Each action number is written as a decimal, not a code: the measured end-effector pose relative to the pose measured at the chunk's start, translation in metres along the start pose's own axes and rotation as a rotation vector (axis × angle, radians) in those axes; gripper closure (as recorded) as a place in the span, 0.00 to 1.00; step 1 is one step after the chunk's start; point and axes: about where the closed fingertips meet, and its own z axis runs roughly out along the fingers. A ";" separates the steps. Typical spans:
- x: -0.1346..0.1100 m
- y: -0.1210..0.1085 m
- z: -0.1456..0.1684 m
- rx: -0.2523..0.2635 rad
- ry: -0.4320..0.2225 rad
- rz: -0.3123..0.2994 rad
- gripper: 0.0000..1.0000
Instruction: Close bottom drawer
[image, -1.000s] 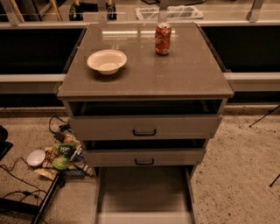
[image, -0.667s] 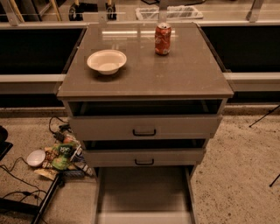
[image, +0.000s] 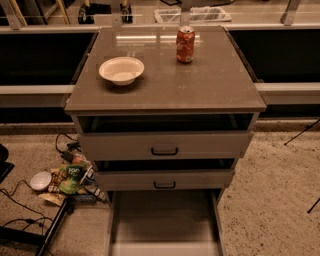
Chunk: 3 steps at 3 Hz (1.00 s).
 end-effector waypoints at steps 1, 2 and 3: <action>-0.059 -0.026 0.004 0.006 -0.037 -0.095 1.00; -0.099 -0.046 -0.002 0.019 -0.054 -0.151 1.00; -0.140 -0.067 -0.009 0.034 -0.070 -0.194 1.00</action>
Offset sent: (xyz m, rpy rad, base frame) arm 0.1498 0.0623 0.0491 0.0510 -0.1964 0.1252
